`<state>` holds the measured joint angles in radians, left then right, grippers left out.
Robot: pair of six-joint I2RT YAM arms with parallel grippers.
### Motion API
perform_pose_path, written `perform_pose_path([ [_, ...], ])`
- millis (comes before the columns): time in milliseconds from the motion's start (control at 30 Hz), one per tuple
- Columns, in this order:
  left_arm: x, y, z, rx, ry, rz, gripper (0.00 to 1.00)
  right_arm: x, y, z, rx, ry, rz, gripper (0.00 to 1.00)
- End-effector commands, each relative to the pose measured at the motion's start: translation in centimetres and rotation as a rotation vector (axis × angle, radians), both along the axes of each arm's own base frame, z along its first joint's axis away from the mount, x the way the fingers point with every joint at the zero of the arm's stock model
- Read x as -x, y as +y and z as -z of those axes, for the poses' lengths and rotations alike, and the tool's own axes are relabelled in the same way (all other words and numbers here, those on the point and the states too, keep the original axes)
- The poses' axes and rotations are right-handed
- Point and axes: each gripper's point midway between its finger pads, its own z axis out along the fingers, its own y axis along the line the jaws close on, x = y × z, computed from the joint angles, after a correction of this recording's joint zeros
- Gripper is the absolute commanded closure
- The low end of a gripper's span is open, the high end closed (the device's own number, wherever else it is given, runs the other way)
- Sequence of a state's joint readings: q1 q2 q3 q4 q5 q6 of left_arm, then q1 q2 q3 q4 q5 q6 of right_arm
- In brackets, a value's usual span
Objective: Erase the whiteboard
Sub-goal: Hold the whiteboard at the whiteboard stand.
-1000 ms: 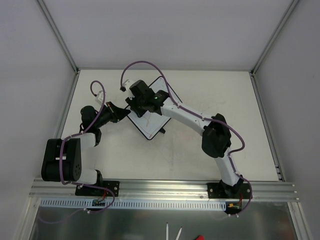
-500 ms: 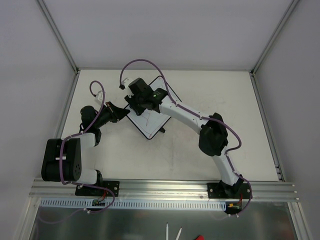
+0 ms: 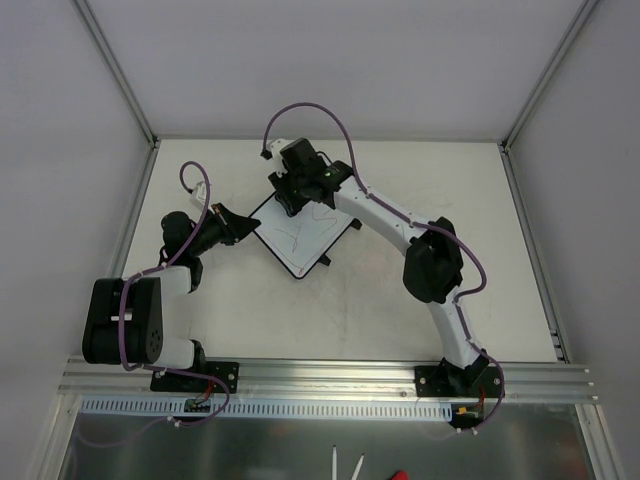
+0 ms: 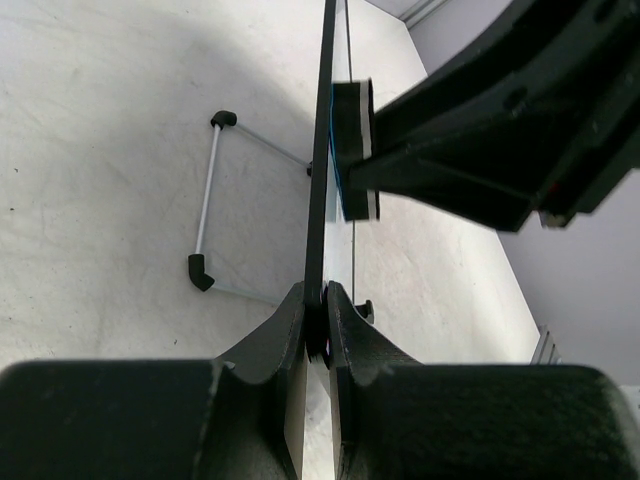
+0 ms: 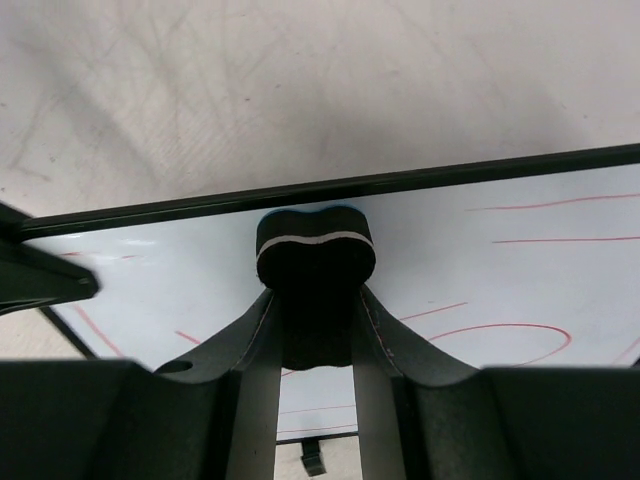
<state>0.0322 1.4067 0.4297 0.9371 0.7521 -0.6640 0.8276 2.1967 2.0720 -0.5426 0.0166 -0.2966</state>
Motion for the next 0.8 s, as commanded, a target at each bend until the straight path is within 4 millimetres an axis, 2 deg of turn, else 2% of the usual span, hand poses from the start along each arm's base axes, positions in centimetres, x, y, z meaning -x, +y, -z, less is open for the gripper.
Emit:
perform_pose_path([
  [0, 0.2, -0.6, -3.0, -0.048, -0.162, 0.065, 1.00, -6.1, -4.8, 2.2, 0.059, -0.042, 0.162, 1.00],
  [300, 0.3, -0.6, -2.9, -0.049, -0.158, 0.070, 1.00, -9.8, -8.4, 3.2, 0.053, -0.026, 0.233, 1.00],
  [333, 0.3, -0.6, -3.0, -0.049, -0.160, 0.070, 1.00, -10.2, -8.4, 2.9, 0.043, -0.031, 0.235, 1.00],
  [500, 0.3, -0.7, -3.0, -0.049, -0.157, 0.075, 1.00, -11.7, -9.2, 3.6, 0.021, -0.012, 0.261, 1.00],
  [767, 0.2, -0.7, -3.0, -0.051, -0.159, 0.078, 1.00, -12.9, -10.5, 4.7, 0.023, 0.002, 0.305, 1.00],
])
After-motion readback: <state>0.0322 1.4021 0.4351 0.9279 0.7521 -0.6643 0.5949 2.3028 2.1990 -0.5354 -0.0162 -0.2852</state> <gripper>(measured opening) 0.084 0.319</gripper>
